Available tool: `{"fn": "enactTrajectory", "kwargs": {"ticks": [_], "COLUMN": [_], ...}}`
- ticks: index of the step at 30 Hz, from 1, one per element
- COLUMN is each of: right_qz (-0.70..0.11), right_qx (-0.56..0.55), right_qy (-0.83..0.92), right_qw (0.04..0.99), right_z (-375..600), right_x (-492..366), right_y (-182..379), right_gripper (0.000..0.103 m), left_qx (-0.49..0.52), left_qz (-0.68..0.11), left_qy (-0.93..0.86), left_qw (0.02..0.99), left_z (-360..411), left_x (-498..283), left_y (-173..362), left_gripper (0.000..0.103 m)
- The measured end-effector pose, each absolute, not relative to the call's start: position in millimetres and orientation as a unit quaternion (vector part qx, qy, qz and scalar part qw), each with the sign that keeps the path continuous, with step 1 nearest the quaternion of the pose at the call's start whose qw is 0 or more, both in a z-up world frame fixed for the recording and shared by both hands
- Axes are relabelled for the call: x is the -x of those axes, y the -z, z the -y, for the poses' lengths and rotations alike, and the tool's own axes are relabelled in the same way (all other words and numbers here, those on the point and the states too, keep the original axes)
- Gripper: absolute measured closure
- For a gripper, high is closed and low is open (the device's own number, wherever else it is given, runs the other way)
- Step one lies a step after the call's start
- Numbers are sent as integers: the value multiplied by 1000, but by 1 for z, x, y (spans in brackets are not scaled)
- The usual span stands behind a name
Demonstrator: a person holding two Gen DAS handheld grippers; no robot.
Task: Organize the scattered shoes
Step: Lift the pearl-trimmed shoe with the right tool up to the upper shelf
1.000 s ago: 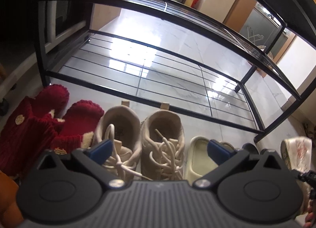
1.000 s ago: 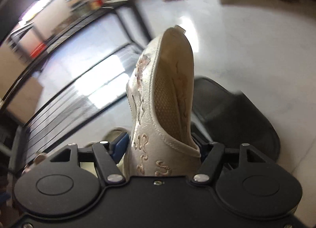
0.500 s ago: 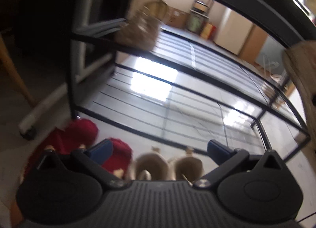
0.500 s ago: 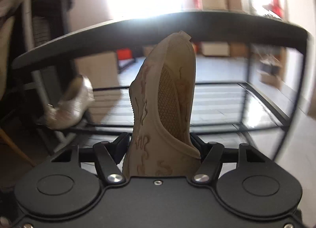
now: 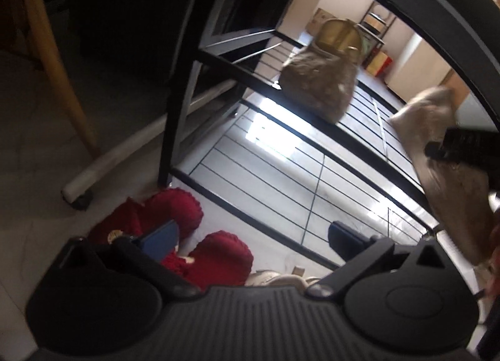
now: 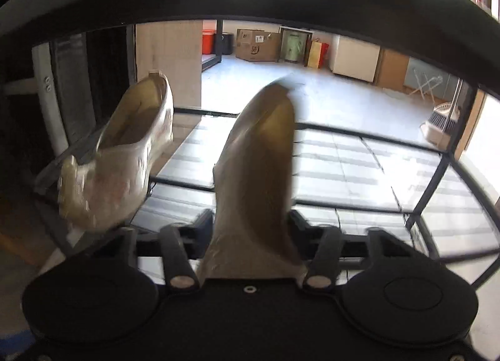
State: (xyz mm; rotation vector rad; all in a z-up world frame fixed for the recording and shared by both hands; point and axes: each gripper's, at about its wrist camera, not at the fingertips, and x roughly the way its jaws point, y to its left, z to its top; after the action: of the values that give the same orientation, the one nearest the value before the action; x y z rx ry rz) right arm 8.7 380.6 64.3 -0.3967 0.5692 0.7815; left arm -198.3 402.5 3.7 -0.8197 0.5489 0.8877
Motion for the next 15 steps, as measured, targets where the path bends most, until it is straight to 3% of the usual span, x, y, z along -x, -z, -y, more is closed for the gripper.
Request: {"fn": "enactTrajectory", "kwargs": {"ticks": [8,13,15], "right_qz": [-274,-269,-258], "right_qx": [208,153,141], "right_qy": [-370,-407,-419], "right_qw": [863,859,859], "right_z": [-428,-395,-377], "right_x": [-21,-25,-24], "right_y": [-50,-58,-64], "right_gripper": [52,26,24], "left_qx": [407,413,413], "left_qz": [-247,-247,-246], "left_qy": [-418,-423,-422], "left_qw": [774,768,769], "left_z": [-415,-418,-418], "left_x": [207,210,210], "left_y": [1,3,3], "left_gripper": [1,1,1]}}
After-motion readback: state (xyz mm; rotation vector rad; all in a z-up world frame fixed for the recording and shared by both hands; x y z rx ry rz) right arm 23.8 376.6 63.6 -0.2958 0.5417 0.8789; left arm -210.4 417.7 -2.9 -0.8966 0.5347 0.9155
